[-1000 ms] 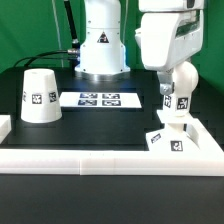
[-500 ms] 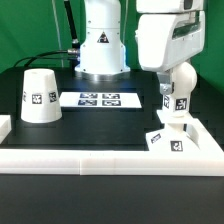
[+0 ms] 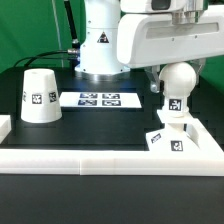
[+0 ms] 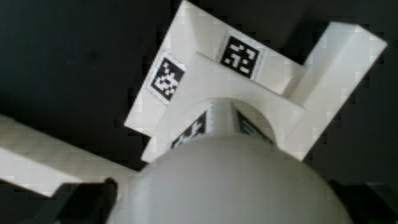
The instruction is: Assemble lamp
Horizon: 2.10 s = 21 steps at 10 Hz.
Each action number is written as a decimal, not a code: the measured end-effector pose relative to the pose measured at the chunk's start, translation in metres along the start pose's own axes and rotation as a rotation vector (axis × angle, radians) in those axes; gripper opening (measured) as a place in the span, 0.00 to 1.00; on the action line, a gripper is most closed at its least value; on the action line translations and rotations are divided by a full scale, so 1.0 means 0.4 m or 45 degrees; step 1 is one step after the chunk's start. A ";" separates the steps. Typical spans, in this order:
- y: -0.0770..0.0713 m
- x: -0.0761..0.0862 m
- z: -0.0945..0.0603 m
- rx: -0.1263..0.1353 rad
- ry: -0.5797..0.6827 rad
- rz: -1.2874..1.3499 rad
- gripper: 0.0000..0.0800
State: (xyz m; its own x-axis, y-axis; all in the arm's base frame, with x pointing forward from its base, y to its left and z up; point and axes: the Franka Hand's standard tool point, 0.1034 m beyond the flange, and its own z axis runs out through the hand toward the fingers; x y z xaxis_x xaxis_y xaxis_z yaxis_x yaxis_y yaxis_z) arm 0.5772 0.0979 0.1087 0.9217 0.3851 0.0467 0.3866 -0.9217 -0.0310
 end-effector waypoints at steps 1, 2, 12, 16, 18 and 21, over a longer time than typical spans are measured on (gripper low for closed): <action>0.000 0.000 0.000 0.000 0.000 0.149 0.72; 0.000 -0.001 0.000 0.000 -0.001 0.264 0.72; -0.008 -0.002 0.002 0.046 -0.043 1.433 0.72; -0.018 0.002 0.002 0.074 -0.078 1.767 0.72; -0.020 0.003 0.002 0.077 -0.081 1.810 0.73; -0.020 0.001 0.007 0.078 -0.073 1.585 0.86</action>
Offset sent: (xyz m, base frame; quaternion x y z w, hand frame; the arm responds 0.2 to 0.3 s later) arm -0.0047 -0.0014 0.0011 -0.0060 -0.0066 0.2522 0.9676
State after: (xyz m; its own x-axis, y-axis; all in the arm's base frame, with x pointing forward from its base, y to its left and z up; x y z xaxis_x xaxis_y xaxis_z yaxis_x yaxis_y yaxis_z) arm 0.5746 0.1054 0.1061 0.6618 -0.7441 -0.0913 -0.7496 -0.6583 -0.0693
